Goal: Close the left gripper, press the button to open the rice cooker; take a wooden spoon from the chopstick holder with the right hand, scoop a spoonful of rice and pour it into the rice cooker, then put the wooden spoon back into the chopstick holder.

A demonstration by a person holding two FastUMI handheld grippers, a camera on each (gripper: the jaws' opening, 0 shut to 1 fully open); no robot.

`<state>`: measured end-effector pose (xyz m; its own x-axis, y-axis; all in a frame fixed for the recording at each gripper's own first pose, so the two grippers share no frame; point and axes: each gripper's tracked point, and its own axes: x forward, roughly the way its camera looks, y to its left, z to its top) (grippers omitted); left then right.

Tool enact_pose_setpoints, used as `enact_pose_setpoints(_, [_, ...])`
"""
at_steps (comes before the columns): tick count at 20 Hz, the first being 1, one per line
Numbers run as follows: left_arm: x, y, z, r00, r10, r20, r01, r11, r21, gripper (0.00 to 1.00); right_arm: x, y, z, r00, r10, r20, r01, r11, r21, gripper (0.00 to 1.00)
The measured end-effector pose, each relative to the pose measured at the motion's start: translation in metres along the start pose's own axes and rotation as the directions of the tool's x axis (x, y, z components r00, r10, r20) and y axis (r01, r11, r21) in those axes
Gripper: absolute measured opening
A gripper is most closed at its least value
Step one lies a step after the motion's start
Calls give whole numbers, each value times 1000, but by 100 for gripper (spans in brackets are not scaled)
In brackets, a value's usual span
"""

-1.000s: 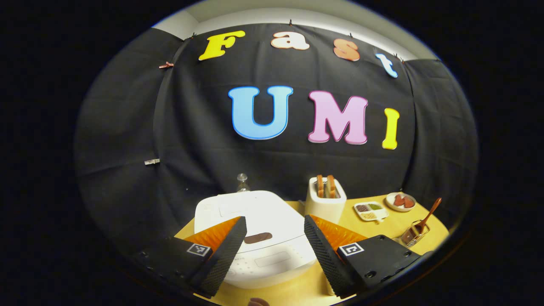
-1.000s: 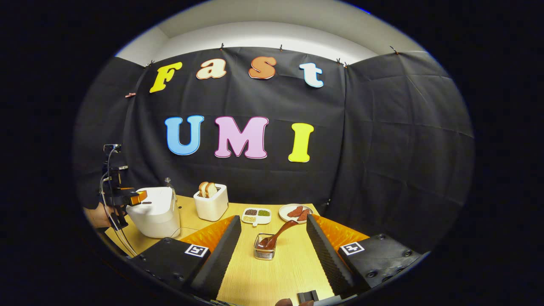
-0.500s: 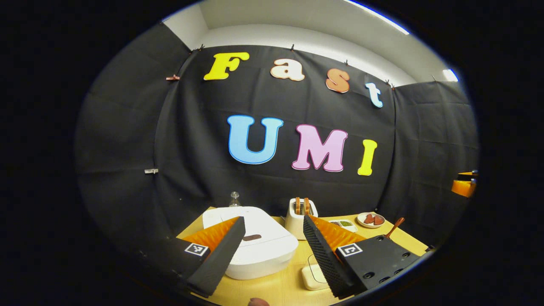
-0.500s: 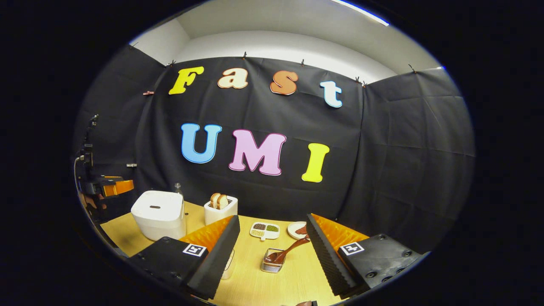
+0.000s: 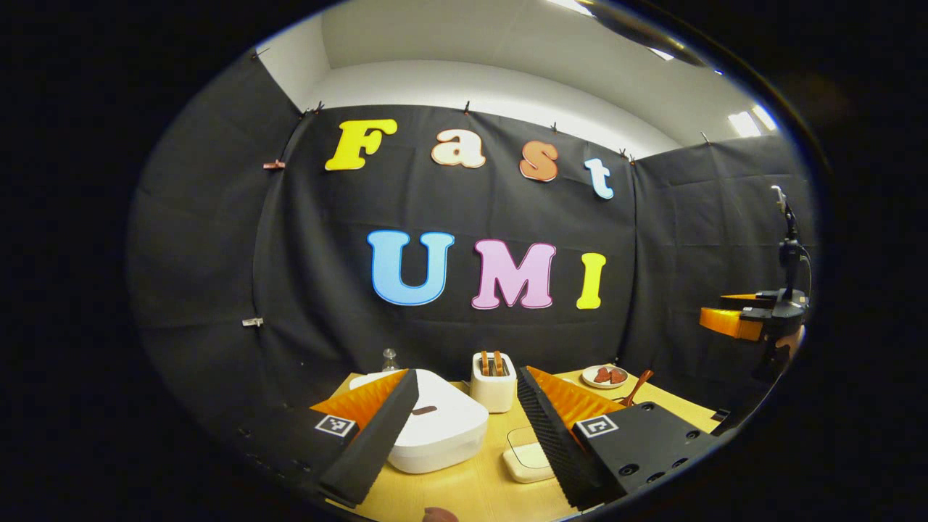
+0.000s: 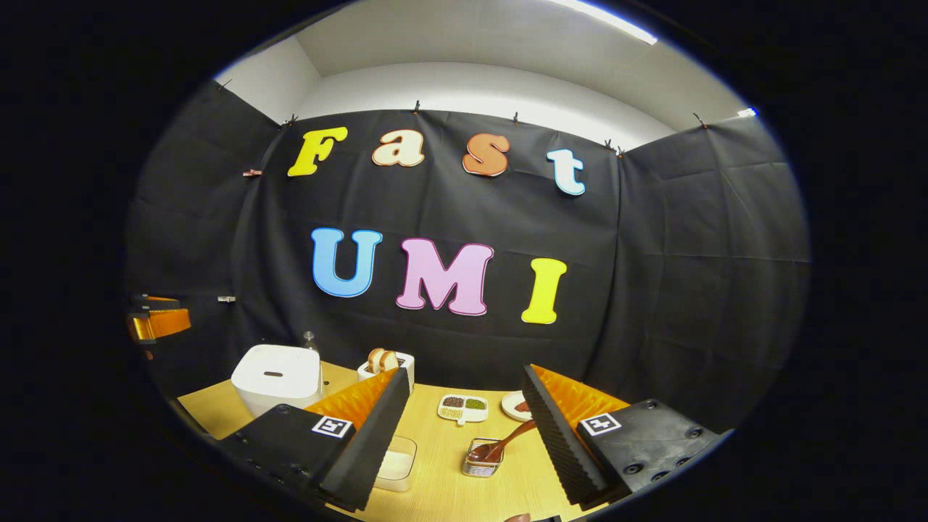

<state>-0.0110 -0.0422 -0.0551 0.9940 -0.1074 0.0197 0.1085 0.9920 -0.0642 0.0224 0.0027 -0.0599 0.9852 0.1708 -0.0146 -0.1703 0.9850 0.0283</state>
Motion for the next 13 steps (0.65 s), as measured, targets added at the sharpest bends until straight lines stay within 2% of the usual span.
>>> enact_pose_setpoints(4, [-11, -9, 10, 1000, -11, 12, 11, 1000, 19, 95, 0, 5, 7, 1000, -16, 15, 16, 1000, 4, 98])
enact_pose_setpoints(9, [-12, 0, 15, 1000, 10, 19, -10, 999, 49, 94, -4, 13, 5, 1000, -23, 10, 23, 1000, -9, 98])
enact_pose_setpoints(13, [-9, 10, 14, 1000, 28, 11, -28, 999, 24, 95, -7, 17, 1, 1000, -28, -5, 28, 1000, -8, 98])
